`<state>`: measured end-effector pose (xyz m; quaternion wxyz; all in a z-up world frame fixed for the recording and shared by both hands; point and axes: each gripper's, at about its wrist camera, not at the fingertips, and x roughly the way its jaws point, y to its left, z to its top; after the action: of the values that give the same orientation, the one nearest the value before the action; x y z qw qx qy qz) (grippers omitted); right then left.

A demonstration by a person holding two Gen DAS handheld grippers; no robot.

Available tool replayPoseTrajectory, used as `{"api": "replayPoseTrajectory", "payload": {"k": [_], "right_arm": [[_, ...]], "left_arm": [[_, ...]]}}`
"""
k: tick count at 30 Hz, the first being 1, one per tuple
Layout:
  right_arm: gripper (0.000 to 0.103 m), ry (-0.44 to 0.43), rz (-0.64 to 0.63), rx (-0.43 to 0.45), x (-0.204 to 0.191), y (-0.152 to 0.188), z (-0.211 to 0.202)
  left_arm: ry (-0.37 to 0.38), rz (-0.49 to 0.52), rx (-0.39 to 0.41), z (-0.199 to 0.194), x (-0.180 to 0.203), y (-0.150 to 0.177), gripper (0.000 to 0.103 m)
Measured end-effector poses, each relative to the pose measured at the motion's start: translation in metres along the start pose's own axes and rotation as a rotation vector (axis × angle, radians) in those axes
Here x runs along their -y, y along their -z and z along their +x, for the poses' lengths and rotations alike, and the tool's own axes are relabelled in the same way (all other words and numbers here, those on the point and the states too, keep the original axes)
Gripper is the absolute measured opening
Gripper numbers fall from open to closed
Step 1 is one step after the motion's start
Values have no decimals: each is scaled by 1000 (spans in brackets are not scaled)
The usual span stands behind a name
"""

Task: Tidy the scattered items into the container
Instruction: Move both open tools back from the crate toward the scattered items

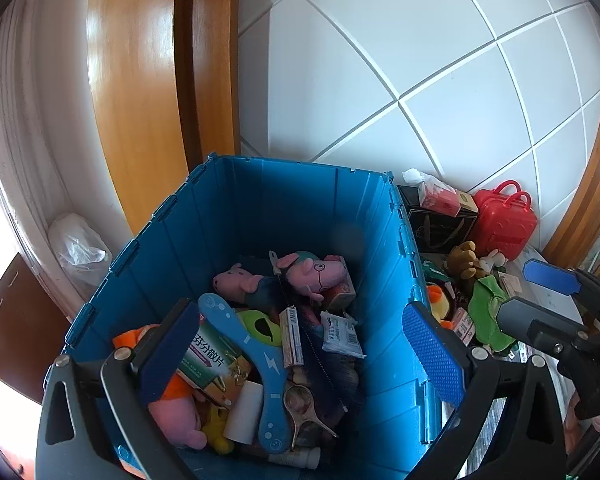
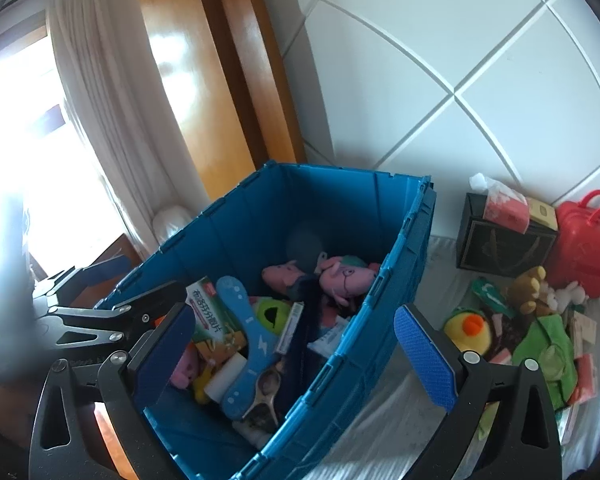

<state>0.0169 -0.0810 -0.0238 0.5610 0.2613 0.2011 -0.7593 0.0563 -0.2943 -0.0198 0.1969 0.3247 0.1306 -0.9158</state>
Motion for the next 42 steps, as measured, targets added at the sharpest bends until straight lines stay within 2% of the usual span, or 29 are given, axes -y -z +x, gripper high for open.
{"api": "replayPoseTrajectory", "payload": {"k": [19,42], "right_arm": [[101,23,33,-9,70,28,-57],[101,98,163,-45,200,87,-128]], "left_arm": [[9,28,-14,-15,92,17,103],[36,116,-110,20,231,46,103]]}}
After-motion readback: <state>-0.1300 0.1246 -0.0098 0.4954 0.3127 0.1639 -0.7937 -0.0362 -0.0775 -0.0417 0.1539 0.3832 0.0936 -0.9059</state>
